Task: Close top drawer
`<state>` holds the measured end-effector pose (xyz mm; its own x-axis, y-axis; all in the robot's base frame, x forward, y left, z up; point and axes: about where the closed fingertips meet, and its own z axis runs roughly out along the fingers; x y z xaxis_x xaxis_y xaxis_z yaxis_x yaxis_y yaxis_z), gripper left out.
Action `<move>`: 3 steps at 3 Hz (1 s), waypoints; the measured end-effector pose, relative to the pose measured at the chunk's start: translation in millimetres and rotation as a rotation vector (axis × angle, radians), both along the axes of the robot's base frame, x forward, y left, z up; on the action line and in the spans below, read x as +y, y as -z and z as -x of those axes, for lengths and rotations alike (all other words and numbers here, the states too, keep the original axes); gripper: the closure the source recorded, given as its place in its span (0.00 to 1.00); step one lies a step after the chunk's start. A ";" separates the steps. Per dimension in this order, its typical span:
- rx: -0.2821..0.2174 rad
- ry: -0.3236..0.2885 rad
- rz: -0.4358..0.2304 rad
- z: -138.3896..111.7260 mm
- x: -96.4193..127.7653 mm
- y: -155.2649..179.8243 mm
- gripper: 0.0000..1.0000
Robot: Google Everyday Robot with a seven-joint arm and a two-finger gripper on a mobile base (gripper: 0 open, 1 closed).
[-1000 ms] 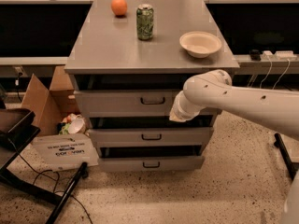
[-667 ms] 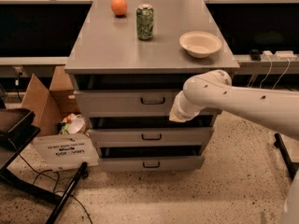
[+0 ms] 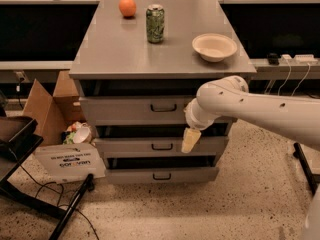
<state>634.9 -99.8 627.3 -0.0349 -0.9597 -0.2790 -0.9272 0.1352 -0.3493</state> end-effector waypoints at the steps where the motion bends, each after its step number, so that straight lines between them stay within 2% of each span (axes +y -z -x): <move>1: 0.000 0.000 0.000 0.0 0.0 0.0 0.00; 2: 0.000 0.000 0.000 0.0 0.0 0.0 0.19; 3: 0.000 0.000 0.000 1.2 0.1 -0.1 0.42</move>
Offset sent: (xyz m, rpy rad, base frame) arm 0.0000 0.0000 0.0000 0.0000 0.0000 0.0000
